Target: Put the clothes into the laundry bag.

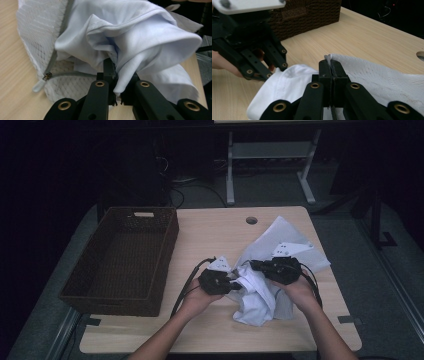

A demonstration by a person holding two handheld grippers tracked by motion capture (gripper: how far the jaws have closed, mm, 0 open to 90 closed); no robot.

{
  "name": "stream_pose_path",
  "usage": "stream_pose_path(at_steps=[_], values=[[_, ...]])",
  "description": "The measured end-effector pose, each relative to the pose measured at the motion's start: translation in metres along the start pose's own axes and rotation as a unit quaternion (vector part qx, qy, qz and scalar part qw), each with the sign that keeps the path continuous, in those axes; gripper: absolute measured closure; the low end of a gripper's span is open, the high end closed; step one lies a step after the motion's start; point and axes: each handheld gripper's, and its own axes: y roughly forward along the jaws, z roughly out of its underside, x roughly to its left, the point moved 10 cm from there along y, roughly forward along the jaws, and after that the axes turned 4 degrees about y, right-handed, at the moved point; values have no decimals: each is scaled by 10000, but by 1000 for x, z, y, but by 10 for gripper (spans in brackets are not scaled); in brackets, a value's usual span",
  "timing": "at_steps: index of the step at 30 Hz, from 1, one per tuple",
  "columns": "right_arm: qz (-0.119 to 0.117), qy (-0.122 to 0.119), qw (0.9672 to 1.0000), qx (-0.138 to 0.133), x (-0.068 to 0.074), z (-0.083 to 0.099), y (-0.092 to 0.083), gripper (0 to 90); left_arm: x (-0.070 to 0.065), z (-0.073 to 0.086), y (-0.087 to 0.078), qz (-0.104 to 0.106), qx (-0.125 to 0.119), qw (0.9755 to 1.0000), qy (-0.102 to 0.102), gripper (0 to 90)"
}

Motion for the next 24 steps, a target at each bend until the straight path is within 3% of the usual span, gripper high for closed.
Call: stream_pose_path(at_steps=[12, 18, 20, 22, 24], values=[[-20, 49, 10000, -70, -1, -2, -2, 881, 14, -14, 31, -381, 2, 9992, -144, 850], [16, 91, 9999, -100, -2, -3, -3, 881, 14, -21, 43, -464, -49, 9988, -131, 849], [14, 102, 9999, -125, -2, -4, -3, 882, 13, -21, 47, -504, -16, 9987, -43, 850], [2, 114, 9998, -148, -3, -5, -4, 882, 15, -21, 48, -488, -67, 9987, -127, 850], [6, 125, 9998, -161, -3, -5, -5, 882, 21, -21, 48, -627, -123, 9977, -227, 850]])
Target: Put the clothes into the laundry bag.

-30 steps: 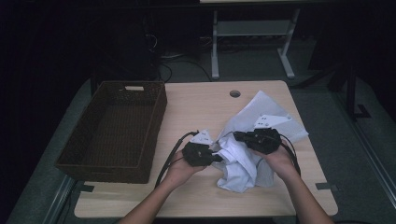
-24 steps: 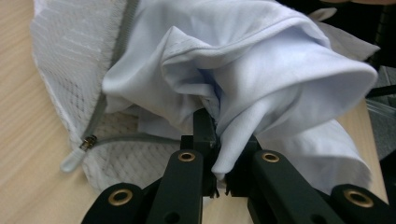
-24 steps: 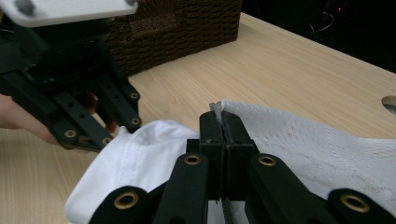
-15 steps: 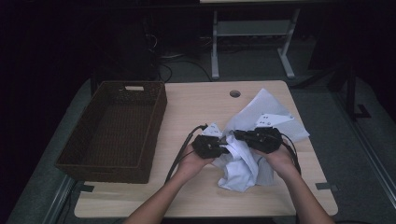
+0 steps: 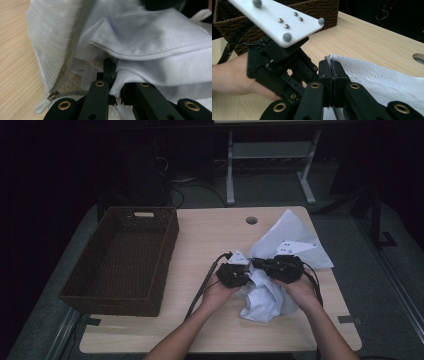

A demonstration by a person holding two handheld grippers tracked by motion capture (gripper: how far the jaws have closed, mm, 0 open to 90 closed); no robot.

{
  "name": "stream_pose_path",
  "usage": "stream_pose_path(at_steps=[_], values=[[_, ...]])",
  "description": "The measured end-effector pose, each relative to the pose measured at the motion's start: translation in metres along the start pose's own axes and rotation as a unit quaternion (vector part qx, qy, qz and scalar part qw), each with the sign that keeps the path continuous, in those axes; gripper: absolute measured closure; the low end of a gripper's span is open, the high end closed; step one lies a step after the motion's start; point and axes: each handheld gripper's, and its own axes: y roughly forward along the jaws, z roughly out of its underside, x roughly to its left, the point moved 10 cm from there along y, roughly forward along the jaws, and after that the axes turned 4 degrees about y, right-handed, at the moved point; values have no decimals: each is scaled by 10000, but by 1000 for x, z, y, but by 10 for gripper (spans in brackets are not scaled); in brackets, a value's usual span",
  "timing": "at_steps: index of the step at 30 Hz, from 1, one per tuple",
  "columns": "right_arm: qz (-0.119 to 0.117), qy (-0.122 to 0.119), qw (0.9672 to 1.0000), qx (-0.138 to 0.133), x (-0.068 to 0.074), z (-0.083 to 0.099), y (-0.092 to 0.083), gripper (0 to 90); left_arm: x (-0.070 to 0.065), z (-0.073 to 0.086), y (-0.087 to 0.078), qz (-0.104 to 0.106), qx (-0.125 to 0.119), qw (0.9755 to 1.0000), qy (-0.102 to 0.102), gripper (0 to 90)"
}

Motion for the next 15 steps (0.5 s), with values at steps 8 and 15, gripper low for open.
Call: stream_pose_path(at_steps=[8, 15], values=[[-27, -13, 10000, 40, 1, 2, -1, 882, 32, -2, 5, -601, -86, 9971, -447, 852], [-22, -11, 10000, 96, 0, 4, 0, 882, 42, -1, 13, -744, 30, 9957, -559, 829]])
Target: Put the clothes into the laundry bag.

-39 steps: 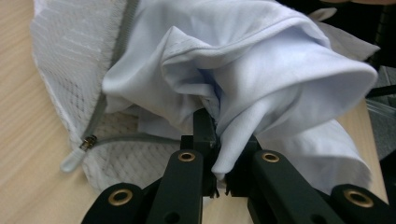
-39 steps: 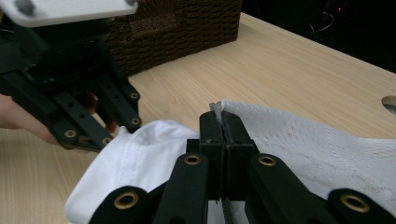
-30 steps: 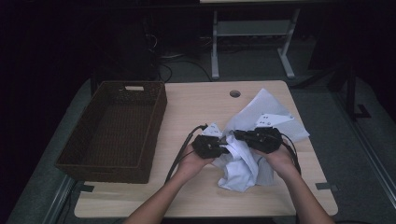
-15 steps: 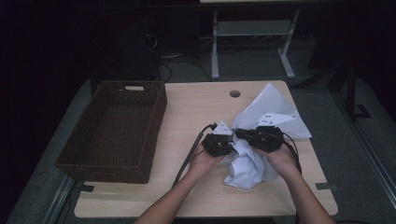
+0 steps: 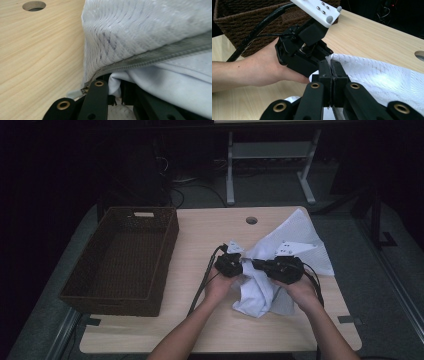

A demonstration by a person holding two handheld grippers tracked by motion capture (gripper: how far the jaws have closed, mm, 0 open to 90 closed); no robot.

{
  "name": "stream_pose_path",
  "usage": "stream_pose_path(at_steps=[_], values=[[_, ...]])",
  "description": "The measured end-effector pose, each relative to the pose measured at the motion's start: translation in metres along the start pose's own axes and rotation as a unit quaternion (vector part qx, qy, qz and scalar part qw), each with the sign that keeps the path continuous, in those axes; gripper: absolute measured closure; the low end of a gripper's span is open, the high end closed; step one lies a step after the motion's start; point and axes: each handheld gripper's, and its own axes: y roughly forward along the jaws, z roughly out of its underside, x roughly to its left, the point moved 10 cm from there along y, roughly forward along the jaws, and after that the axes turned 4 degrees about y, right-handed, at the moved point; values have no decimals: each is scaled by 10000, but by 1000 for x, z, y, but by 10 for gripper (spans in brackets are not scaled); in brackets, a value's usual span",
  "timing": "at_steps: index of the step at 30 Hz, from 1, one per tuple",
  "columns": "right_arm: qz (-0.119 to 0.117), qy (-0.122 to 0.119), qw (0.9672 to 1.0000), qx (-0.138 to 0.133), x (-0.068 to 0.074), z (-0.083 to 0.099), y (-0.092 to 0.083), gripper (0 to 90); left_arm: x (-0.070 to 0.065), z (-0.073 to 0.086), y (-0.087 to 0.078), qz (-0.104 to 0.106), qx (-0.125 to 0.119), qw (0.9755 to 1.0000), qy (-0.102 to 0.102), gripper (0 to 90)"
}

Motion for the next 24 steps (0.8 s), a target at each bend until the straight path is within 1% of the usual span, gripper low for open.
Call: stream_pose_path(at_steps=[1, 2, 4, 6, 9, 11, 13, 16, 20, 24], values=[[9, 0, 10000, -1, -1, 0, 0, 882, 0, 1, 0, 39, 15, 10000, -20, 812], [12, 3, 10000, -7, -1, 0, 0, 882, 0, 3, -1, 55, 76, 10000, 5, 793], [28, 17, 10000, -14, -2, 1, -1, 882, -1, 7, -4, 91, 180, 9997, 129, 756], [47, 13, 10000, -21, -3, 1, -1, 882, -1, 10, -11, 63, 239, 9994, 244, 704], [68, 20, 10000, -13, -5, 2, -1, 882, -1, 14, -23, 130, 294, 9990, 315, 624], [75, 46, 10000, -2, -6, 3, -1, 881, -1, 18, -35, 187, 309, 9985, 412, 567], [97, 24, 9999, -6, -7, 3, -1, 881, -1, 22, -46, 256, 282, 9983, 432, 520], [130, 56, 9999, 10, -8, 4, 0, 881, -1, 28, -62, 327, 271, 9981, 452, 486], [152, 61, 9999, 37, -10, 6, 1, 881, -3, 40, -81, 398, 269, 9976, 494, 465], [199, 68, 9997, 80, -13, 9, 1, 880, -6, 53, -95, 443, 332, 9973, 481, 455]])
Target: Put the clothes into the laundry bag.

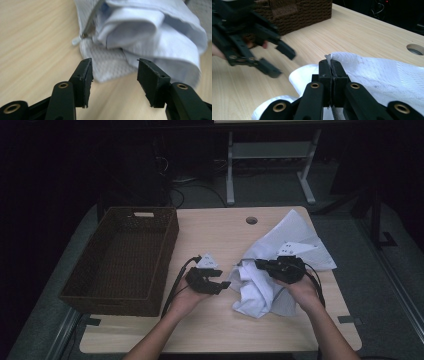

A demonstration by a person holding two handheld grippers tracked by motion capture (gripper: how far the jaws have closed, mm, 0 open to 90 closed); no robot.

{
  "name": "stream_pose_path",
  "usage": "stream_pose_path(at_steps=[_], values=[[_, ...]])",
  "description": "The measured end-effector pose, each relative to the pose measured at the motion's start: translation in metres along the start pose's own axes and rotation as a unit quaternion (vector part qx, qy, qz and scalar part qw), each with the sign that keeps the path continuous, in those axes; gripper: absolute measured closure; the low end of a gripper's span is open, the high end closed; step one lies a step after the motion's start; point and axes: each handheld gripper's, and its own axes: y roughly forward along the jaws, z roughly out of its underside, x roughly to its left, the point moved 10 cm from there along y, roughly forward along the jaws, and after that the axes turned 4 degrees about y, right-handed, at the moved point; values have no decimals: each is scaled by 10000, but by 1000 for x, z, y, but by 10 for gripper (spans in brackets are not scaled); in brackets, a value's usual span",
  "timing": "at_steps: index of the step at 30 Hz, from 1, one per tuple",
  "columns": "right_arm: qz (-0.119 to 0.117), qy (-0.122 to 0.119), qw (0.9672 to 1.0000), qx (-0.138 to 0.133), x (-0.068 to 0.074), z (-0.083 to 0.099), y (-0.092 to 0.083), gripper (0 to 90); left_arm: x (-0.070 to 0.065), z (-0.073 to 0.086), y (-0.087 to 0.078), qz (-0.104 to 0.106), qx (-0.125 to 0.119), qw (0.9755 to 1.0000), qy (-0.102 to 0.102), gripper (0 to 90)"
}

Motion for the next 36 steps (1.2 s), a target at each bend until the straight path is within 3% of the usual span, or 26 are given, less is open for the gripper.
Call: stream_pose_path(at_steps=[5, 8, 9, 15, 18, 21, 23, 27, 34, 36], values=[[25, 47, 9999, 143, -6, 9, 2, 855, -10, 16, -6, 147, 162, 9998, 40, 455], [86, 77, 9997, 197, -10, 14, 1, 764, -18, 22, -4, 242, 268, 9993, 127, 454], [168, 88, 9995, 239, -12, 17, 0, 715, -20, 23, -3, 267, 290, 9991, 131, 450], [339, 76, 9991, 260, -21, 31, -17, 645, -32, 23, 5, 445, 328, 9982, 231, 431], [457, 56, 9981, 399, -26, 45, -26, 627, -41, 21, 7, 612, 335, 9970, 326, 403], [544, 103, 9972, 493, -30, 58, -33, 641, -52, 21, 12, 767, 389, 9950, 502, 352], [615, 177, 9967, 496, -33, 64, -37, 723, -59, 20, 16, 878, 435, 9936, 562, 323], [517, 294, 9972, 445, -32, 65, -42, 873, -73, 19, 26, 988, 495, 9917, 663, 302], [314, 267, 9980, 489, -15, 65, -39, 883, -80, 14, 45, 1036, 565, 9903, 734, 300], [287, 228, 9982, 477, -11, 65, -40, 883, -82, 13, 50, 1021, 565, 9901, 785, 337]])
